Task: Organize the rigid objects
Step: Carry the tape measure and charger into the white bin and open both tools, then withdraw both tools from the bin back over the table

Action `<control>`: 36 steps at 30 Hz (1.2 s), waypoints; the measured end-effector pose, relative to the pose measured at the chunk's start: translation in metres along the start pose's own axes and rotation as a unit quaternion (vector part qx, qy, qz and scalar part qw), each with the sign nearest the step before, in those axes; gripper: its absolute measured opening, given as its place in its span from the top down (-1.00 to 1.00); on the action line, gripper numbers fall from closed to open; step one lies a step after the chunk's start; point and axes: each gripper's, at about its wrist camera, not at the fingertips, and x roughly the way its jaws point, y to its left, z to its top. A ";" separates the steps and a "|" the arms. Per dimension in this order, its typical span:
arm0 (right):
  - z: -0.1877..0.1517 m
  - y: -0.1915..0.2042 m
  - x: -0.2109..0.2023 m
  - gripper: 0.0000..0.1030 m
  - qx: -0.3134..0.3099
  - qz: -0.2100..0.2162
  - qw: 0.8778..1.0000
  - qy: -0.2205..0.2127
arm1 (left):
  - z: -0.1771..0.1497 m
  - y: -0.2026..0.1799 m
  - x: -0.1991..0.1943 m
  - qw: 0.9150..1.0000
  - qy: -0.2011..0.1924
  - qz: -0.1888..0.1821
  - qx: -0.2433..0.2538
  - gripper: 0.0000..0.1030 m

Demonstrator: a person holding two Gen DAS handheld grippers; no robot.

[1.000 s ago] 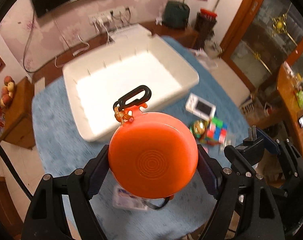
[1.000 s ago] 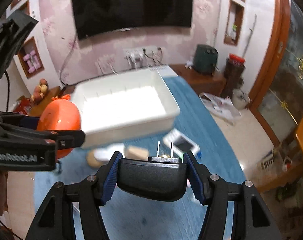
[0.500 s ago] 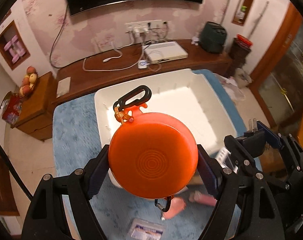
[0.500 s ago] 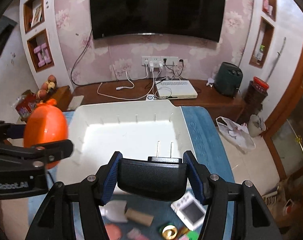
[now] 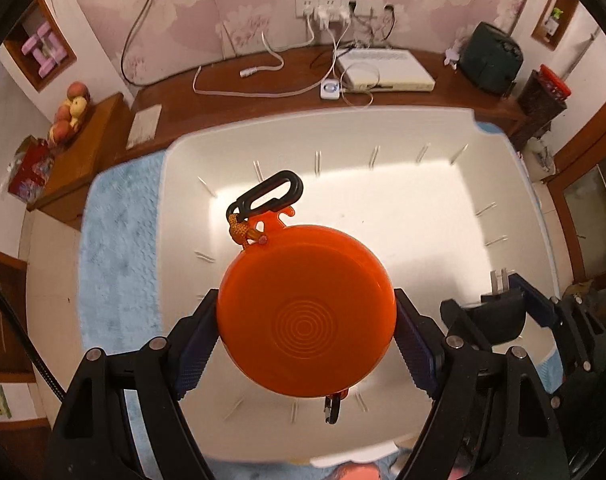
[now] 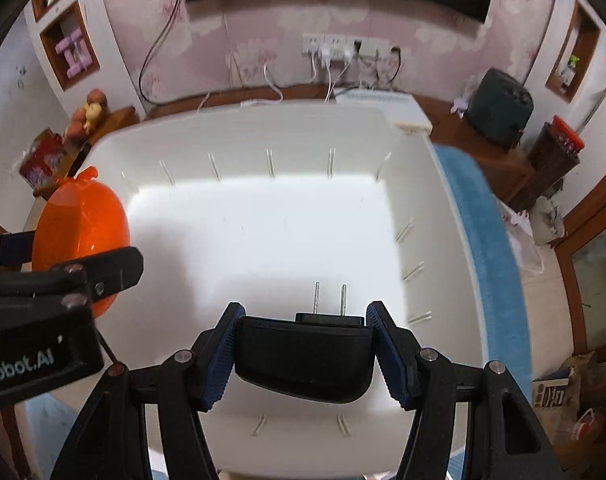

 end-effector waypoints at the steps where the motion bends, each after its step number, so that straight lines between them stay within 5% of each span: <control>1: -0.001 -0.001 0.004 -0.23 0.001 0.002 1.000 0.006 | 0.000 -0.001 0.007 1.000 0.006 0.001 0.000 -0.61; 11: -0.007 -0.012 0.035 -0.25 0.006 0.017 0.998 0.059 | -0.005 -0.010 0.054 0.998 0.053 0.015 0.011 -0.62; 15: -0.008 -0.012 0.034 -0.52 0.004 0.032 0.998 0.061 | -0.007 -0.008 0.063 0.997 0.079 0.010 0.009 -0.62; 19: -0.011 -0.014 0.028 -0.54 0.008 0.048 0.997 0.056 | -0.012 -0.006 0.065 0.995 0.099 -0.015 0.003 -0.62; 25: -0.017 -0.016 0.016 -0.56 0.001 0.052 0.998 0.047 | -0.018 -0.012 0.052 0.995 0.093 -0.027 0.025 -0.62; 30: -0.022 -0.013 0.003 -0.56 -0.005 0.043 0.998 0.035 | -0.020 -0.019 0.038 0.996 0.080 -0.001 0.048 -0.63; 36: -0.029 -0.011 -0.013 -0.56 -0.009 0.038 0.999 0.023 | -0.018 -0.024 0.004 0.998 0.022 0.008 0.061 -0.89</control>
